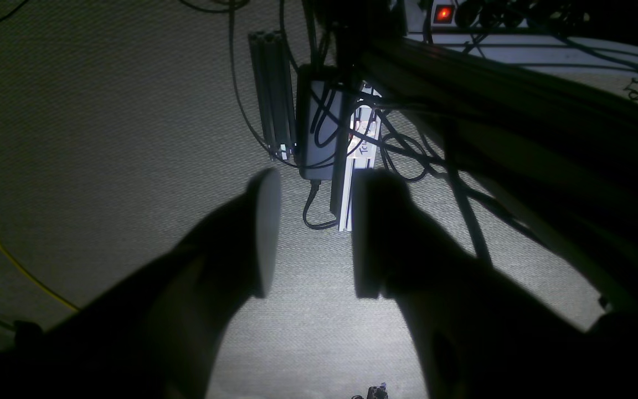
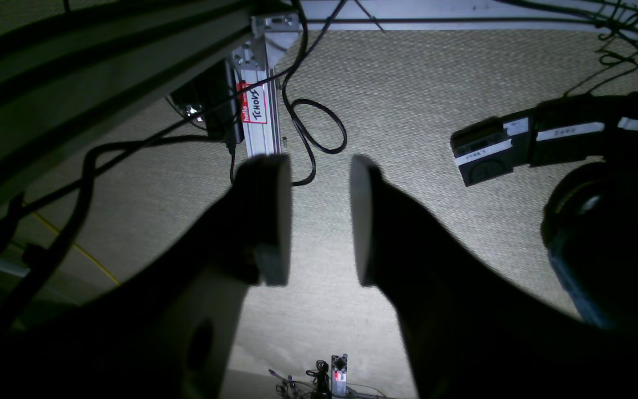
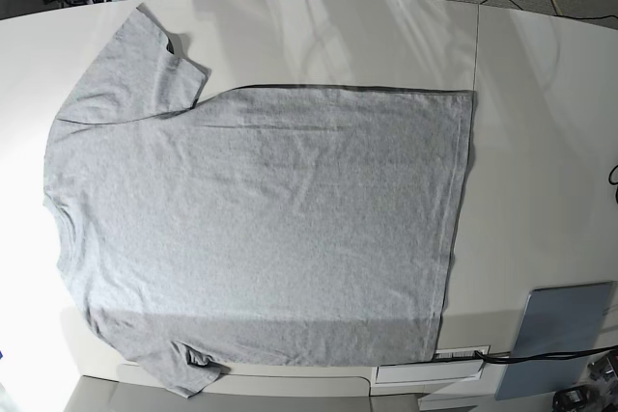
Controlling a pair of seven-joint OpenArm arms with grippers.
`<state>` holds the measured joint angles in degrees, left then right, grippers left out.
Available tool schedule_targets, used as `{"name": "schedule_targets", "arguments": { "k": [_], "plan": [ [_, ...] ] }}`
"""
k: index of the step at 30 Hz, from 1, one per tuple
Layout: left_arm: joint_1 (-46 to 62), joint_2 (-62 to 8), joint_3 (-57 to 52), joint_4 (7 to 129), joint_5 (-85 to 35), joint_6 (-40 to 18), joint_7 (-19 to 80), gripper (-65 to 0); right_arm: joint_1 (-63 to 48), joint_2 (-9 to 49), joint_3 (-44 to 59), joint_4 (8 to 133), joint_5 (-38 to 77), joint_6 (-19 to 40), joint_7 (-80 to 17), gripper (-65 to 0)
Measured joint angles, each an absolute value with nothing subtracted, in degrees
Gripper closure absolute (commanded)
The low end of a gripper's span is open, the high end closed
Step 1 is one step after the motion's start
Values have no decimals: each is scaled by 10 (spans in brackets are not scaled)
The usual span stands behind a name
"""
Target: Fold the T-shirt properly
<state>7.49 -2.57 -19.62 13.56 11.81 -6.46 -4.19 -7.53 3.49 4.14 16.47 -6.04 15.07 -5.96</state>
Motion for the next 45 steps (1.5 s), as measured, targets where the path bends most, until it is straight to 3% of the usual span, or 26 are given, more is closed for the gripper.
{"name": "schedule_targets", "arguments": {
  "k": [45],
  "plan": [
    [103,-48,-196,155,120,-72,-46,-232,-104,52,43,168,-61,153,-53,-187]
  ]
}}
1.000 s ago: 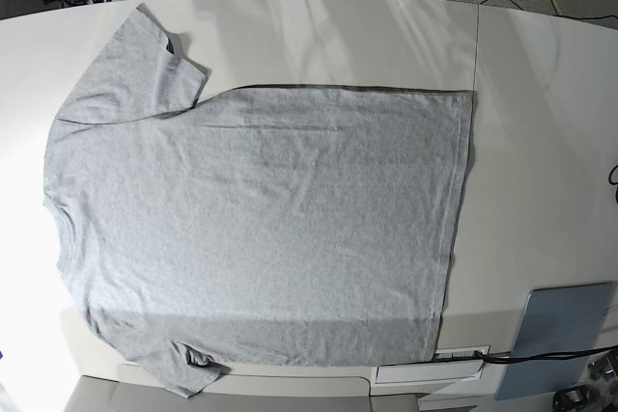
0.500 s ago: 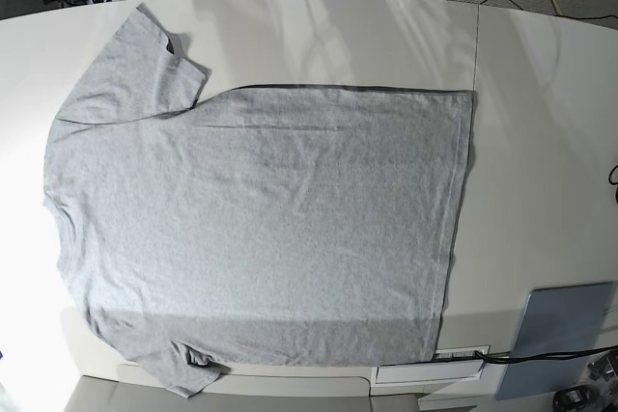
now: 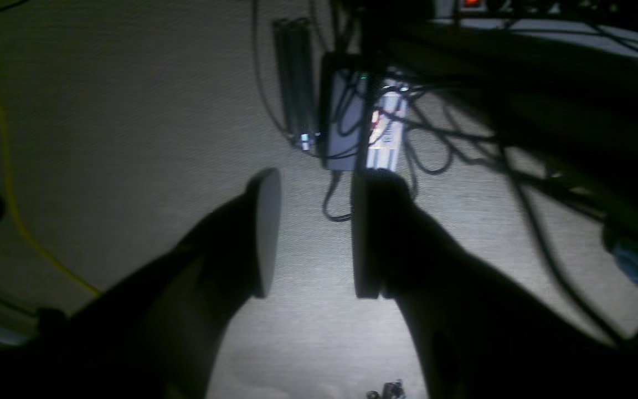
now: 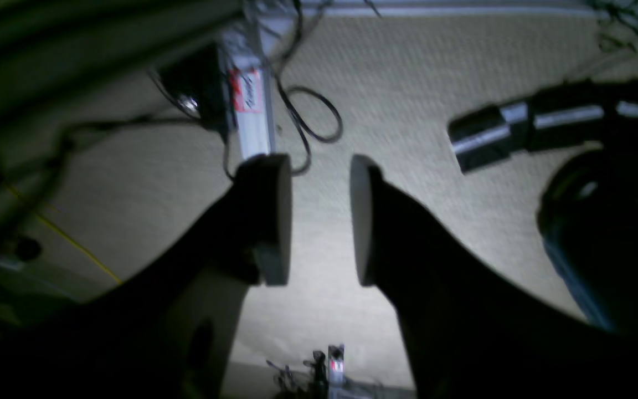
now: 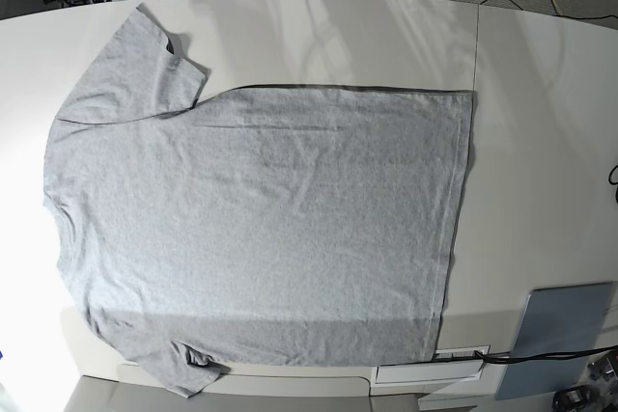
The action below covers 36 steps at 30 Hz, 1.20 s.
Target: Fold the T-shirt properly
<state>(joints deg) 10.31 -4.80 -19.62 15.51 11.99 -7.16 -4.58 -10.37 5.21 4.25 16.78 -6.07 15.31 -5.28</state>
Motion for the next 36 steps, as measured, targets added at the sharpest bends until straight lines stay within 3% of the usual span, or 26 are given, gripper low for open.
{"name": "schedule_targets", "arguments": {
  "k": [6,11,21,27,36],
  "plan": [
    [166,-71,-196,232,71,-138,-14,-232,-144,86,43,176,-60,160,-55,-187],
    [252,-97,-195,352,-15,-176,50,-232,-224,121,43,262,-20,197,-98,-187],
    [485,-131,-194,691,-97,-190,71,-232,-482,206,52,613,108,213,-141,-187],
    [606,-155,-194,914,-109,-189,72,-232,-642,210,138,854,119,220,-141,-187],
    [622,-195,-194,1167,33,-161,74,-232,-721,214,293,1117,118,220,-170,-187]
  ]
}}
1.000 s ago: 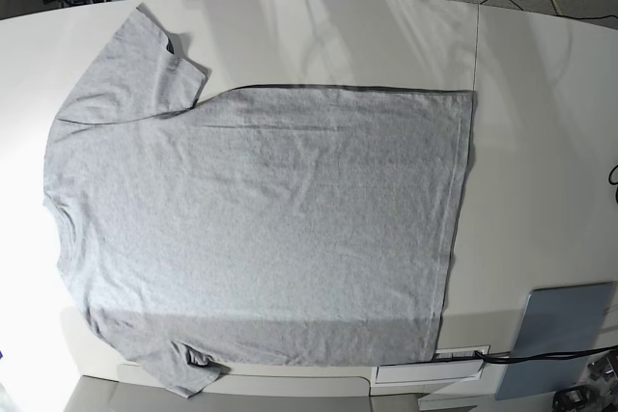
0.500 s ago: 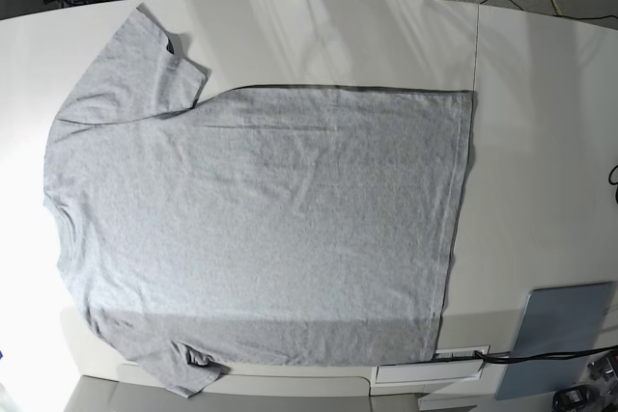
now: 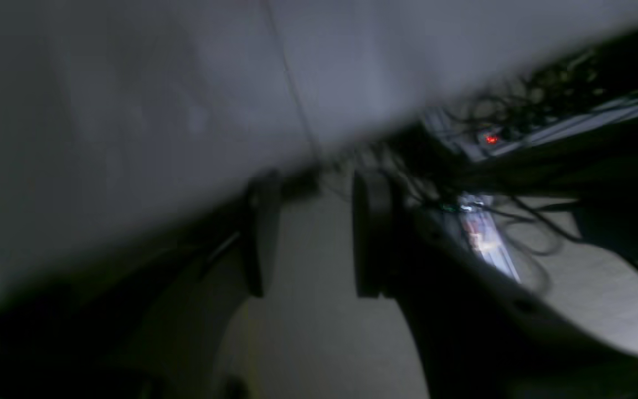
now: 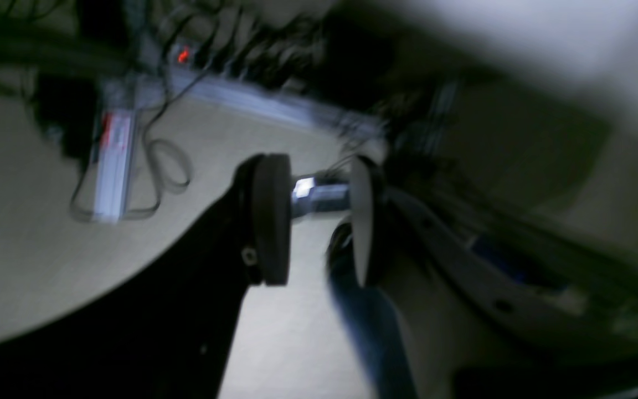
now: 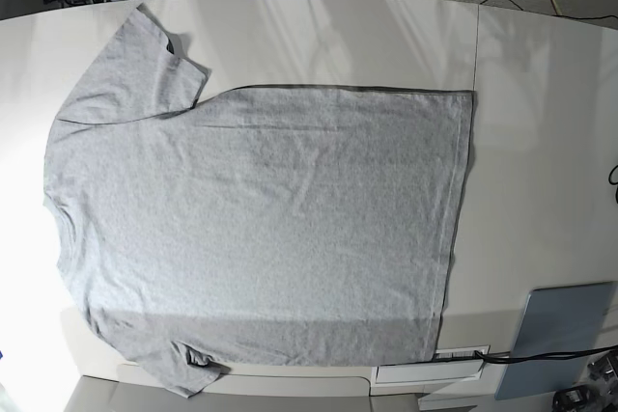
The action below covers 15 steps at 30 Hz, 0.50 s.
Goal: Fold the T-shirt properly
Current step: 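Move both grippers down to the shirt's shoulder corners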
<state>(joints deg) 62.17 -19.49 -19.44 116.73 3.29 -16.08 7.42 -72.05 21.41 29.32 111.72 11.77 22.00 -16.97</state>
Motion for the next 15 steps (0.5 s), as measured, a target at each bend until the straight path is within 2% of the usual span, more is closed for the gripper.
{"name": "schedule_targets", "arguments": {
  "k": [6,11,15],
  "plan": [
    [519,-242,-176,1205,141,-248,71,-232,-684,222,335,1226,102,223,-245,-187],
    [450,-274,-127,1176,183,-232,69,-232,-648,223,335,1271,101,224,-319,-187],
    [406,-291,-73,1132,204,-236,69,-232,-644,222,335,1284,102,225,-326,-187]
  ]
}}
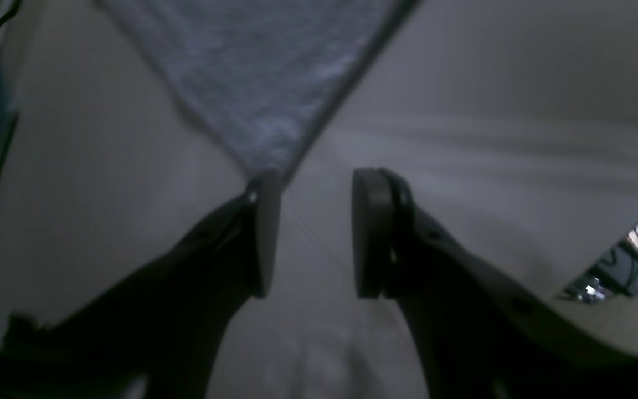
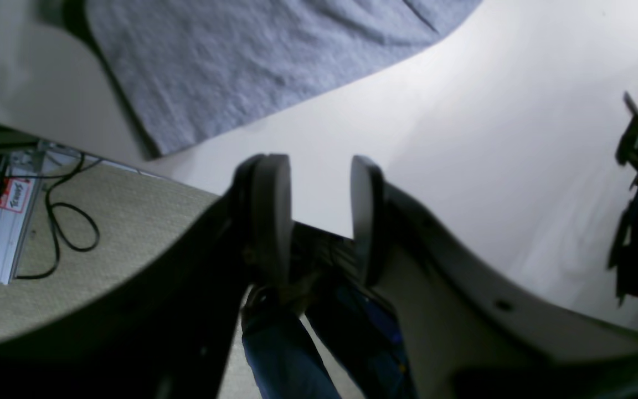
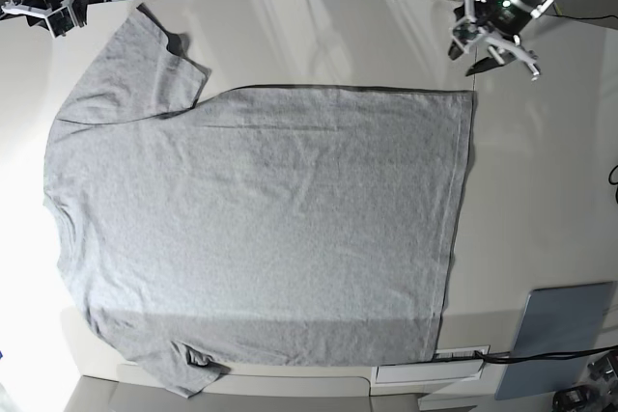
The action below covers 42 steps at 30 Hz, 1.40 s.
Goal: Fold the T-shirt properly
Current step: 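Move both grippers down to the shirt's shoulder corners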
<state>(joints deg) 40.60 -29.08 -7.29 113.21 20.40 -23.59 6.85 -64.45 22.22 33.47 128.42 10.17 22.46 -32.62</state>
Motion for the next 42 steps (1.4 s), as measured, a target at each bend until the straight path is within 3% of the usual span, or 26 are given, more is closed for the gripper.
{"name": "schedule_targets", "arguments": {
  "k": [7,13,42],
  "plan": [
    [330,-318,3,1071,220,-193,69,-232,-644,222,335,1284,102,223,-362,-187],
    [295,-347,44,1053,225,-193,68,-232,-644,222,335,1284,102,222,-367,-187],
    [177,-354,47,894,214,-219,-18,-232,-644,222,335,1284,94,193,-367,-187]
  ]
}}
